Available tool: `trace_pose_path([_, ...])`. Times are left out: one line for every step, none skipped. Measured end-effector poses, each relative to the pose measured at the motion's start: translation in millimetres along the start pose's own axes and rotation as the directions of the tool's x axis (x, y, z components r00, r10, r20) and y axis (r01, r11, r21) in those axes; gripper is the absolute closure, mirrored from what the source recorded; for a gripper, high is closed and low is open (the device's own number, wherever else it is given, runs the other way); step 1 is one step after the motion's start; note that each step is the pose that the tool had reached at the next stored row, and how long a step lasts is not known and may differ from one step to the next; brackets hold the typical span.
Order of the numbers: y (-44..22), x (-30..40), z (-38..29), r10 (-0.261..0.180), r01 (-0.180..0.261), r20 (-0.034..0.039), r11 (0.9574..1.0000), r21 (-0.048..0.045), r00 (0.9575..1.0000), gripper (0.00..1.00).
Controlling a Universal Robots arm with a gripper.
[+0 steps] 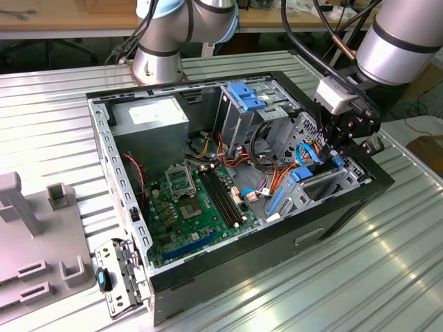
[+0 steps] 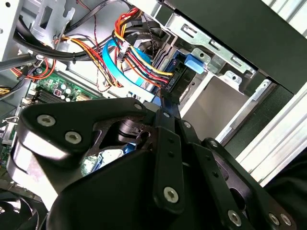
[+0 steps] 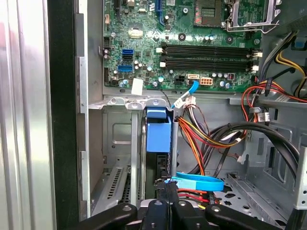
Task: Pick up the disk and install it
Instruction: 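Insert the second disk wire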
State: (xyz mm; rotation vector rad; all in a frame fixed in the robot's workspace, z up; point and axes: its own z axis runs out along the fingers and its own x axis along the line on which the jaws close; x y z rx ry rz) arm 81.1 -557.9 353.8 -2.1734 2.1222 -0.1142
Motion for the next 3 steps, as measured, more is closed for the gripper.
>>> trace_pose_path([0.0, 0.0, 0.0, 0.000, 0.000, 0.0001, 1.0000, 0.0000, 1.0000, 0.89])
trace_pose_path([0.0, 0.0, 0.0, 0.000, 0.000, 0.0000, 1.0000, 0.0001, 1.0000, 0.89])
trace_pose_path([0.0, 0.0, 0.0, 0.000, 0.000, 0.0000, 1.0000, 0.0001, 1.0000, 0.89])
